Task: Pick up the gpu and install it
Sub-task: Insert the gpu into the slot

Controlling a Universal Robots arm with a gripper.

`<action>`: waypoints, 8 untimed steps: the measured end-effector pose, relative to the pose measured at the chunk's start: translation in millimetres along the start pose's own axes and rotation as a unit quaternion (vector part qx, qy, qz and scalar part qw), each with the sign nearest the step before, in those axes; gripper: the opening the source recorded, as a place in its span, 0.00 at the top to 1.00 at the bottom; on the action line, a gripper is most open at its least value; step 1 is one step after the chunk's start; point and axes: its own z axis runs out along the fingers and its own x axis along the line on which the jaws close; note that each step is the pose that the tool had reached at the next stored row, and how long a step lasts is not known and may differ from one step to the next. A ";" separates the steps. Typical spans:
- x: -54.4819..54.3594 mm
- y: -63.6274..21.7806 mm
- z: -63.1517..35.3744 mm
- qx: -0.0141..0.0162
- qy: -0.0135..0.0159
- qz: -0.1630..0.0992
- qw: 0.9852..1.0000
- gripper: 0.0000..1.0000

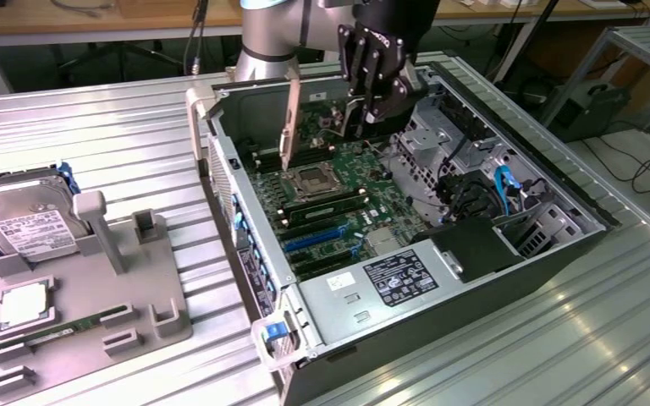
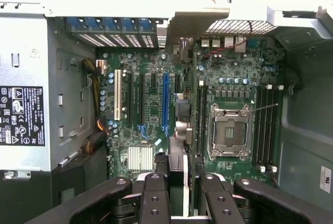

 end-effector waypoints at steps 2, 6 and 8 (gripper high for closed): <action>0.0 0.0 1.0 0.000 0.000 0.000 1.000 0.72; 0.1 0.0 3.2 -0.001 0.000 0.000 1.000 0.72; 0.3 0.0 4.1 -0.002 0.000 0.000 1.000 0.72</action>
